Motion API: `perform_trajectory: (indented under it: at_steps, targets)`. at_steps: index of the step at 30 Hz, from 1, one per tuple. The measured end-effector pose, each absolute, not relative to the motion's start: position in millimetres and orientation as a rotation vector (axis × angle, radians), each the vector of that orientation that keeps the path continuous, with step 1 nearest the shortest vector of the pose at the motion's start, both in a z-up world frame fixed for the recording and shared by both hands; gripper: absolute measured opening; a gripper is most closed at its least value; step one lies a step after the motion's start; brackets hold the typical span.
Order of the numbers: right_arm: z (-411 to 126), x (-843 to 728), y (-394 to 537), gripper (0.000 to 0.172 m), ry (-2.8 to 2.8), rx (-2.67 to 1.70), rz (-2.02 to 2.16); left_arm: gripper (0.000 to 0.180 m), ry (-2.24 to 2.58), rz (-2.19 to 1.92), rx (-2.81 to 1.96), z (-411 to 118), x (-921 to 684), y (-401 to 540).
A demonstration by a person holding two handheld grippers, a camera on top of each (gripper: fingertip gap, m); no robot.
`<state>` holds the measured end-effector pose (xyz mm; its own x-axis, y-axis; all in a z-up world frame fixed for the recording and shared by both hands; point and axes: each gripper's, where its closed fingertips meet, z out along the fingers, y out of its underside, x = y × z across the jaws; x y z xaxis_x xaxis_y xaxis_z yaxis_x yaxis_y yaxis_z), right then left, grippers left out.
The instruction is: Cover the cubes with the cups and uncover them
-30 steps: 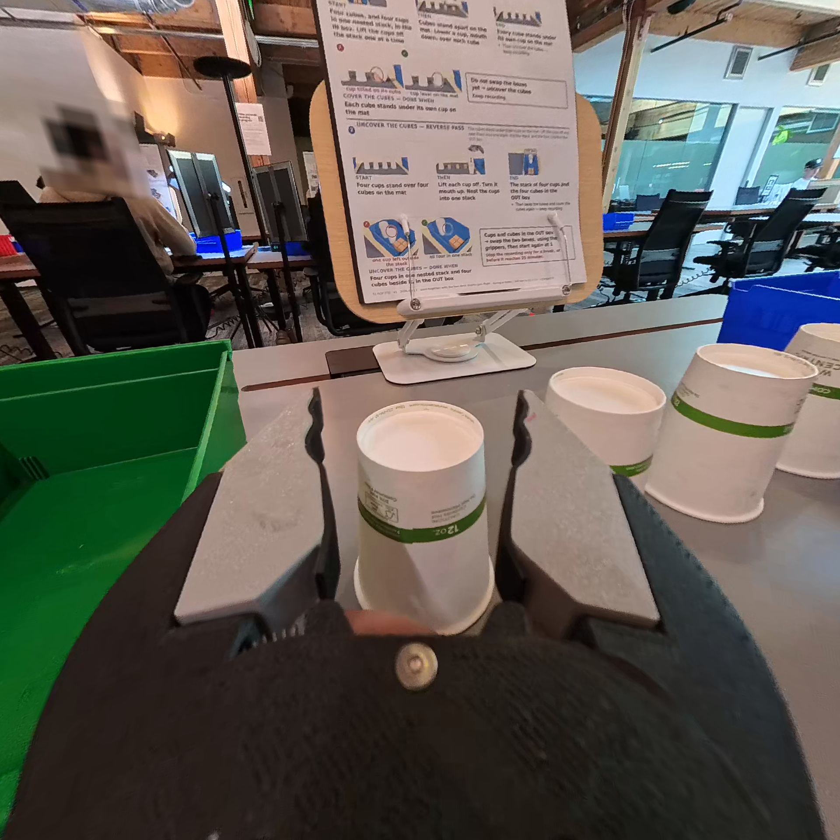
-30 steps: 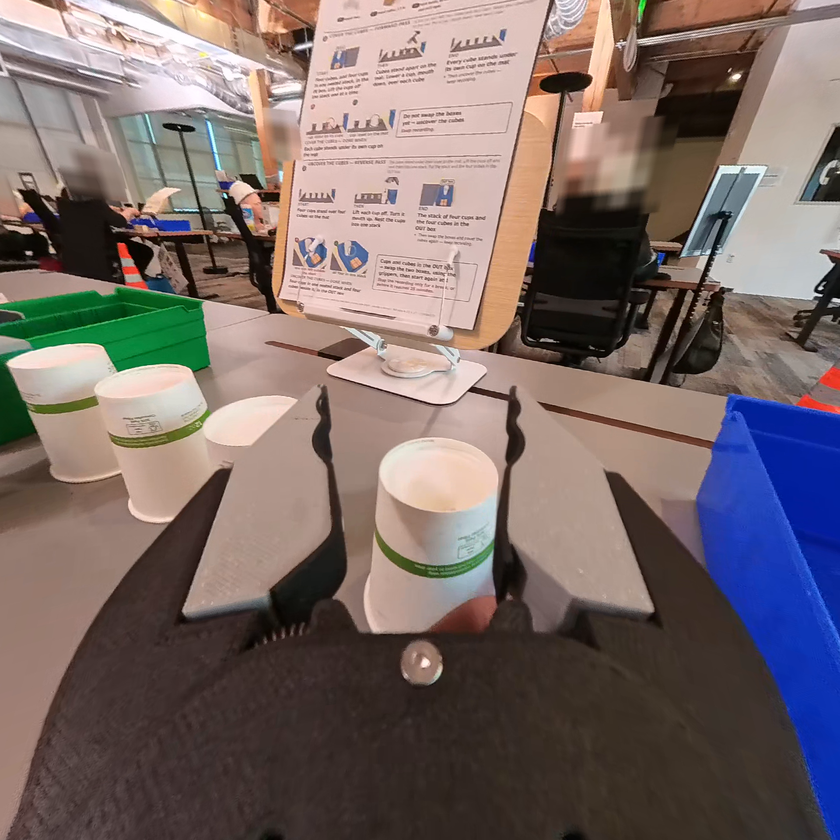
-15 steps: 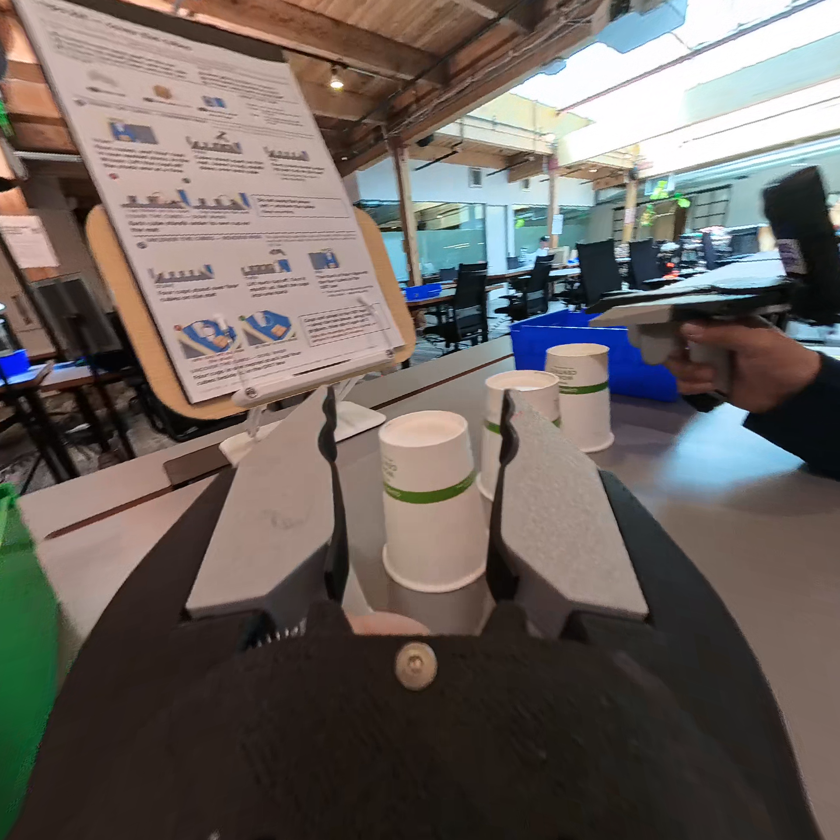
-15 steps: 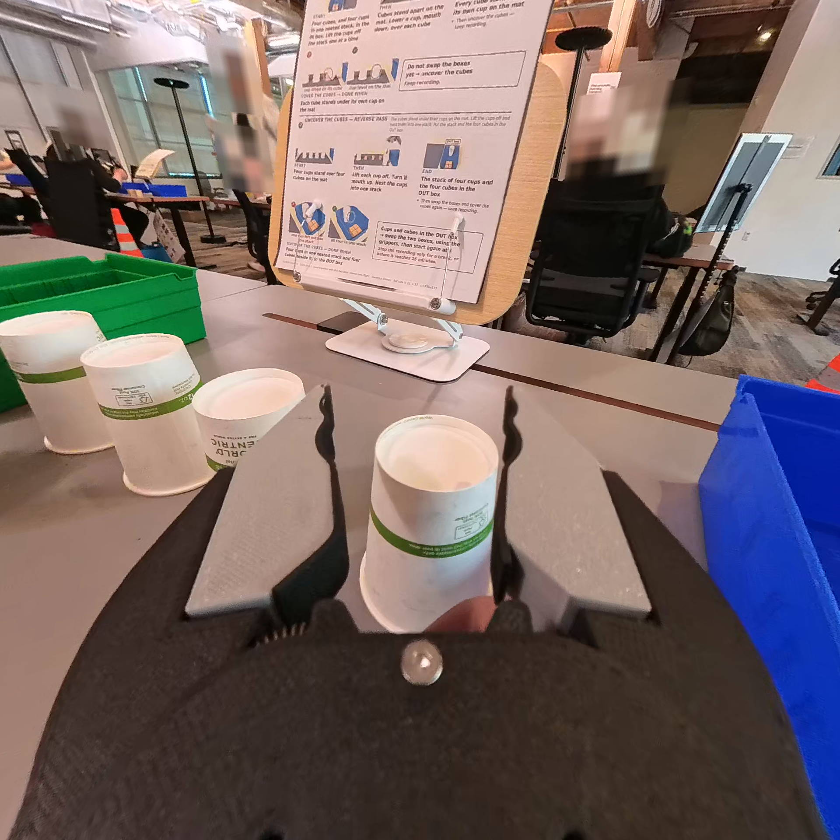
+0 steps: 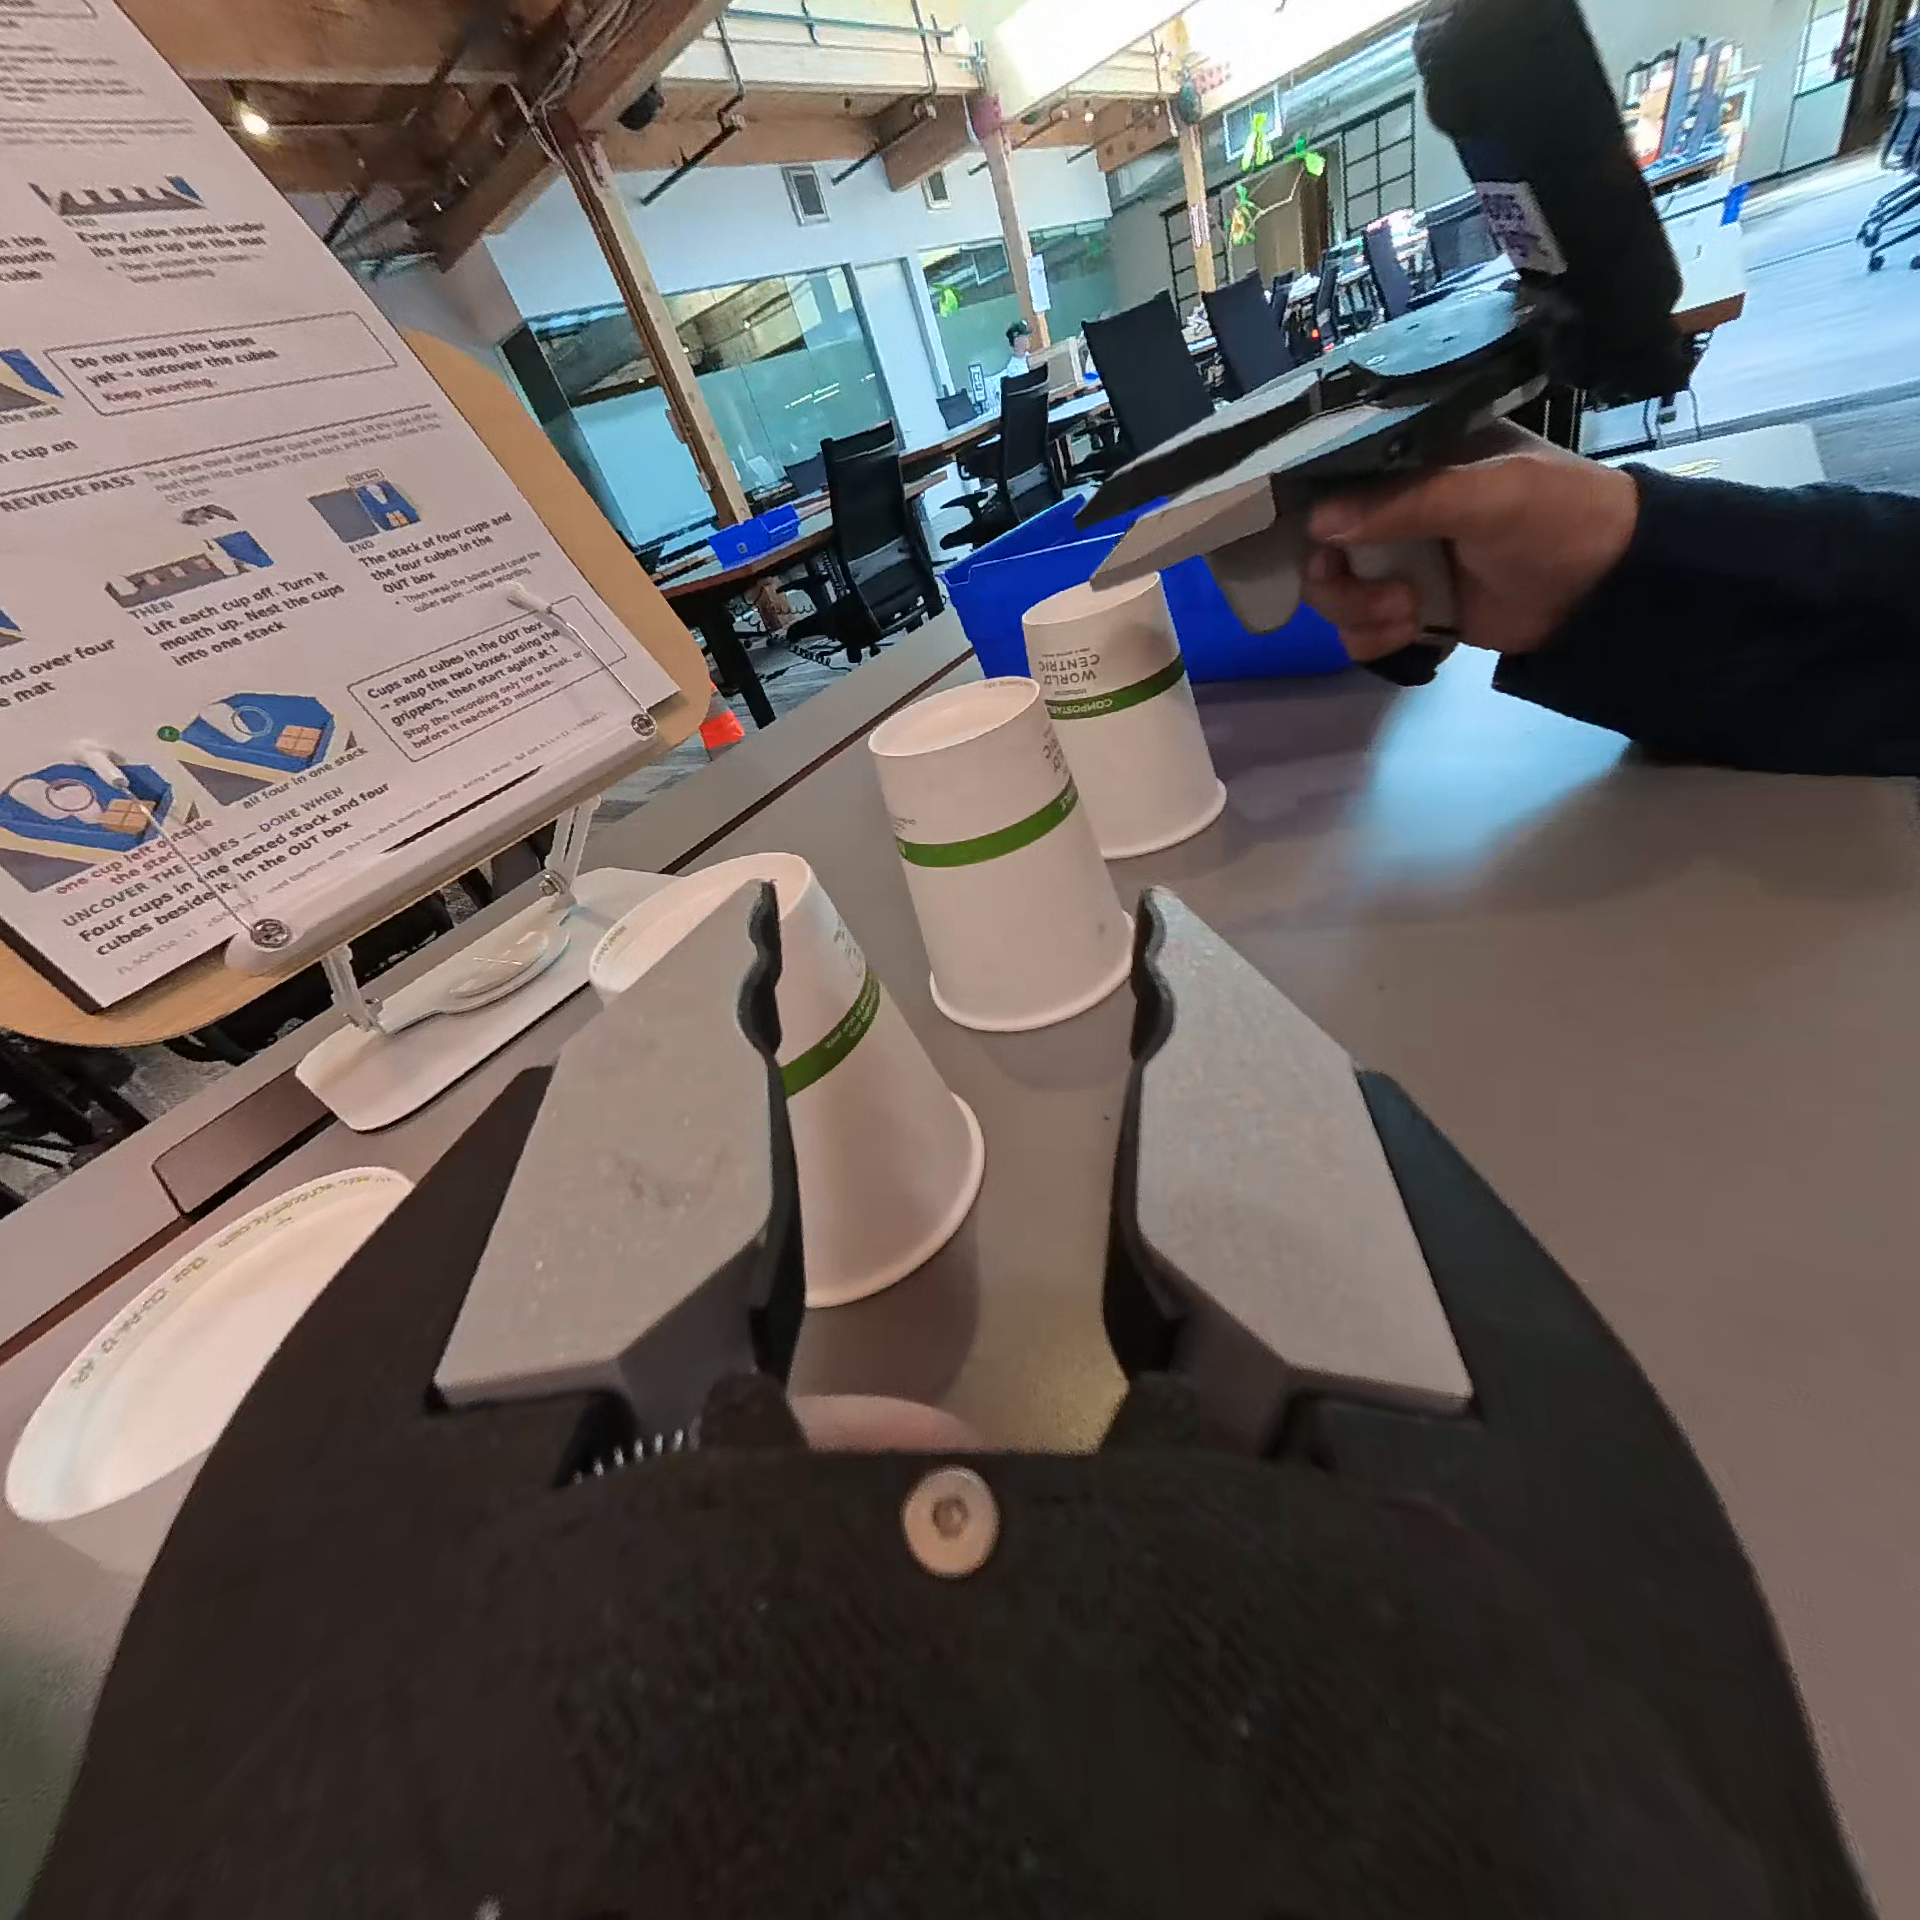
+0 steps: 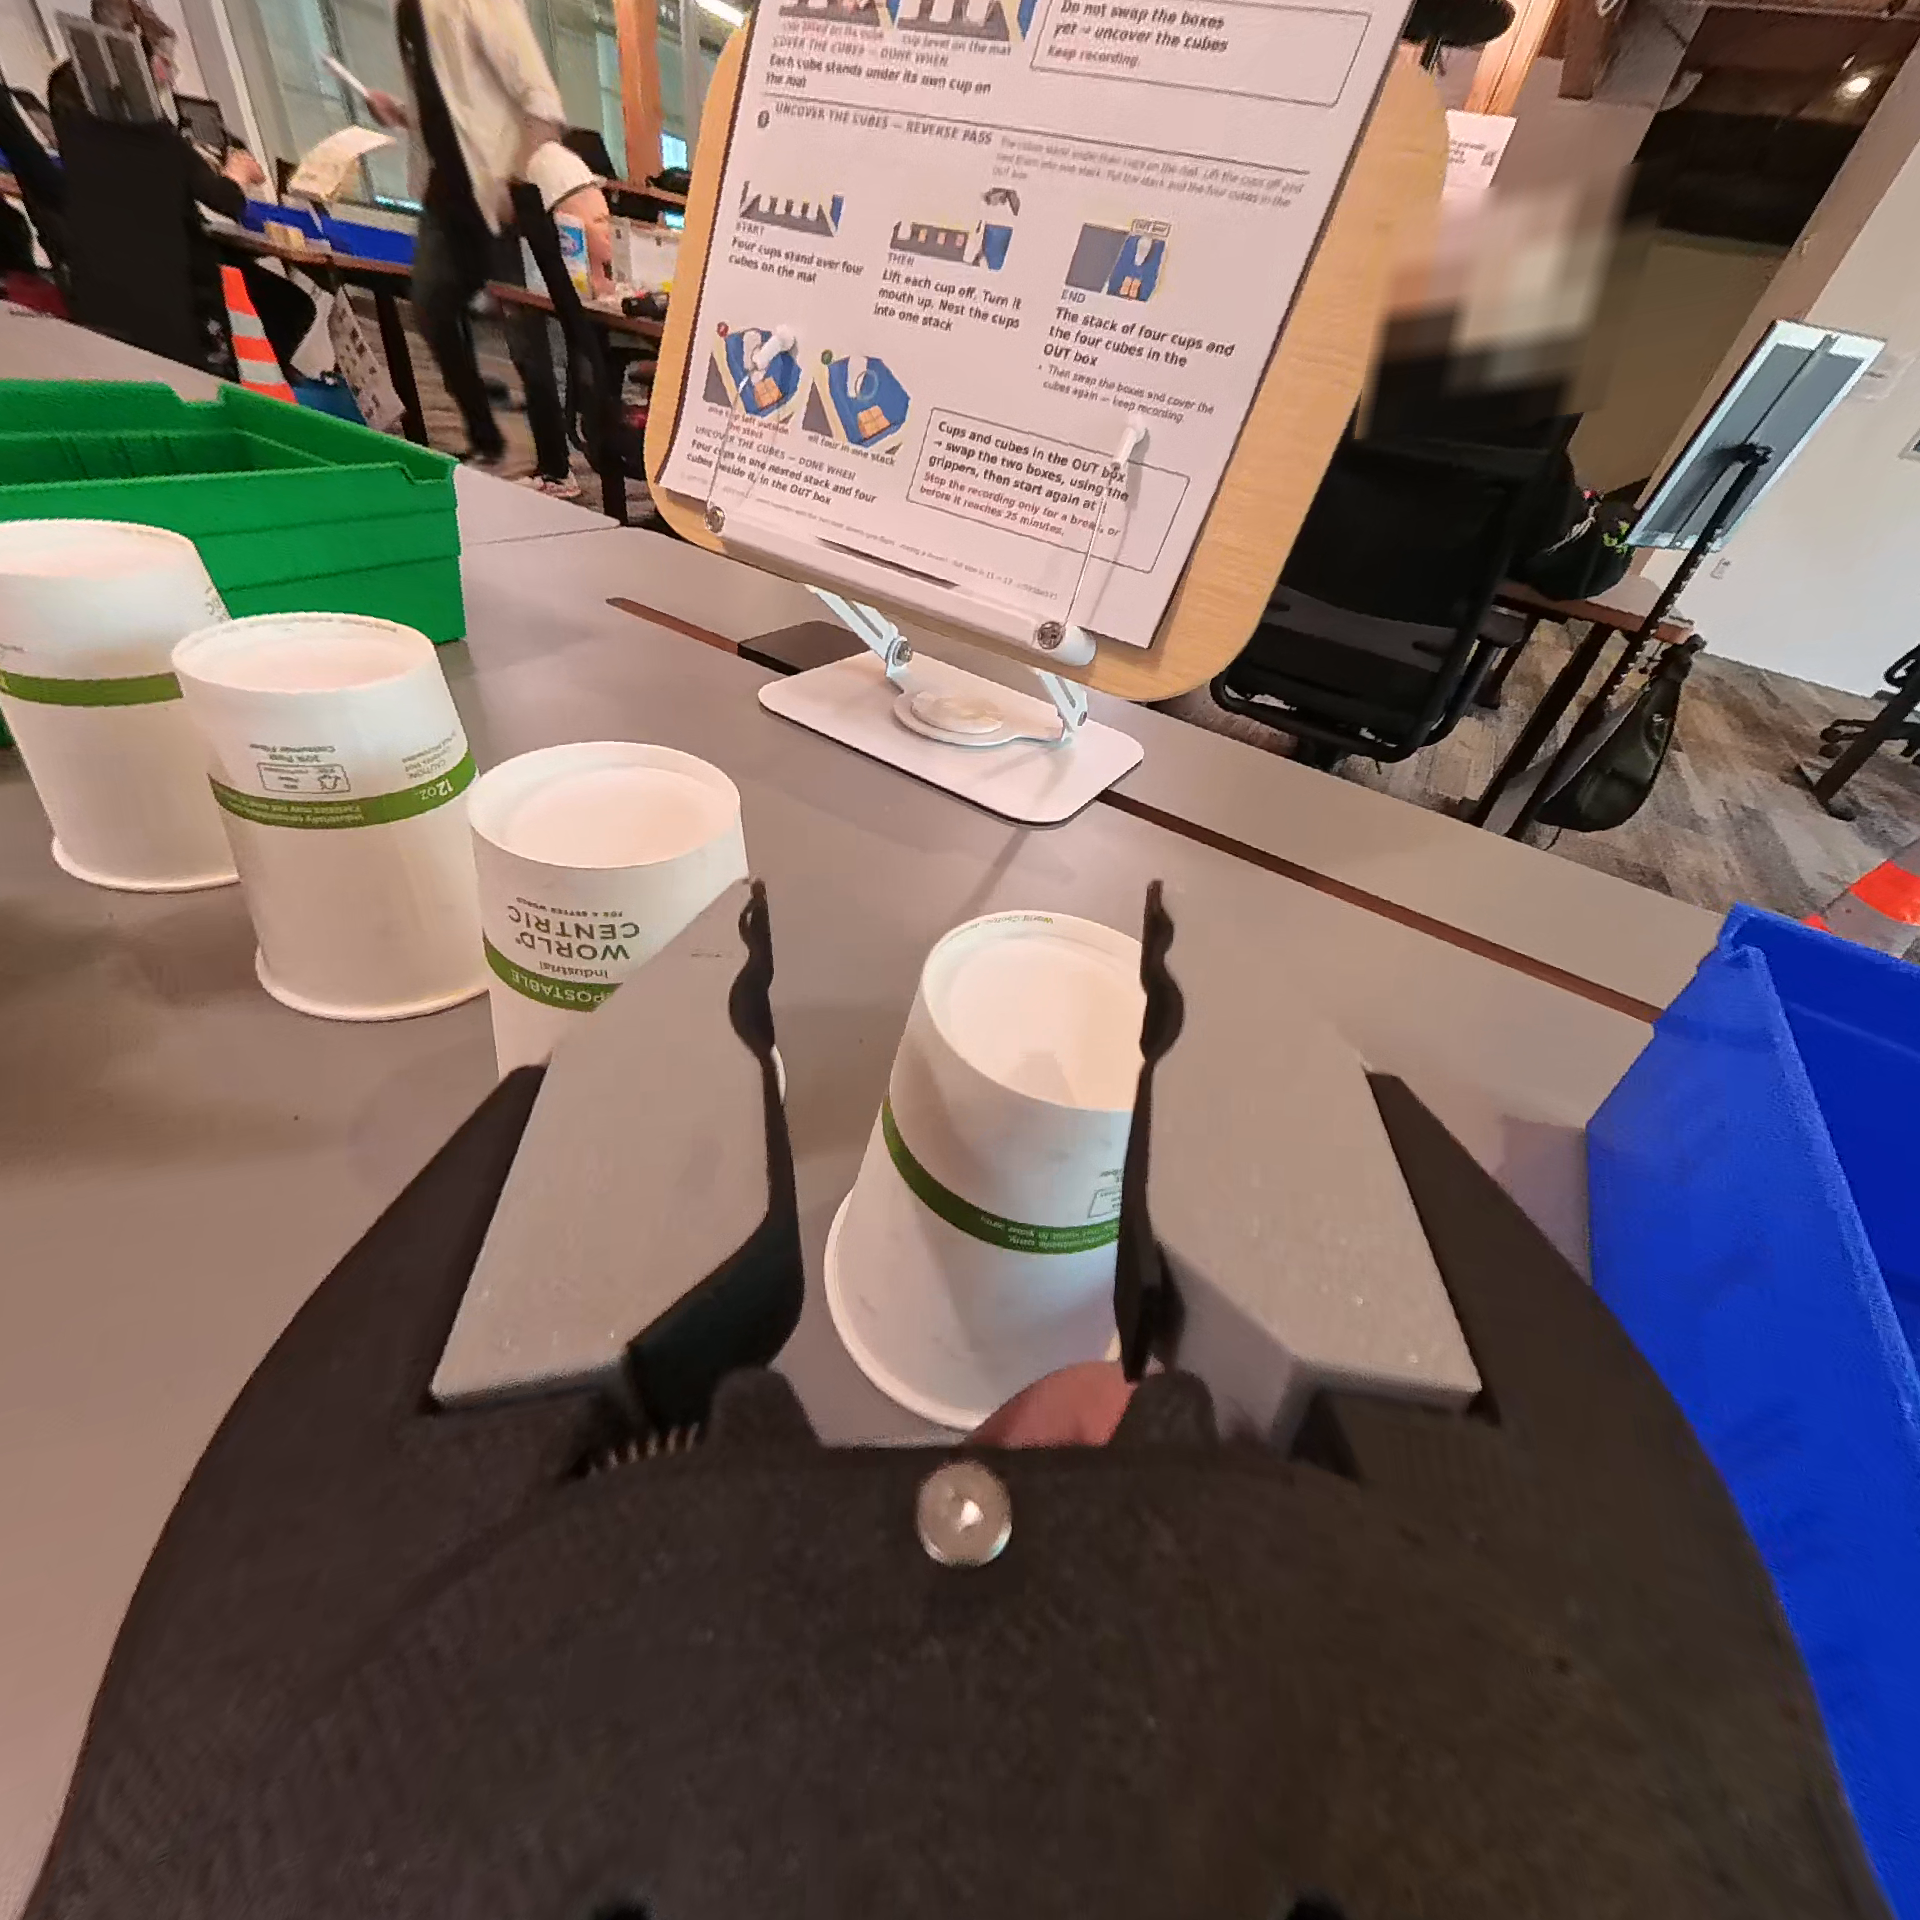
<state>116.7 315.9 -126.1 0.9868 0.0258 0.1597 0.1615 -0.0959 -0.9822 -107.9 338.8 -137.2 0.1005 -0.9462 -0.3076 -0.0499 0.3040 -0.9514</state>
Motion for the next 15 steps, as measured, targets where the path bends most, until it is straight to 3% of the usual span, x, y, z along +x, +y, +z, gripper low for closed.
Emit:
perform_trajectory:
  at_steps: [15]
  targets:
    - [-158,120,324,0.068,-0.136,-1.822,-0.145,0.062,1.013,-0.821,-1.235,-125,-129,394]
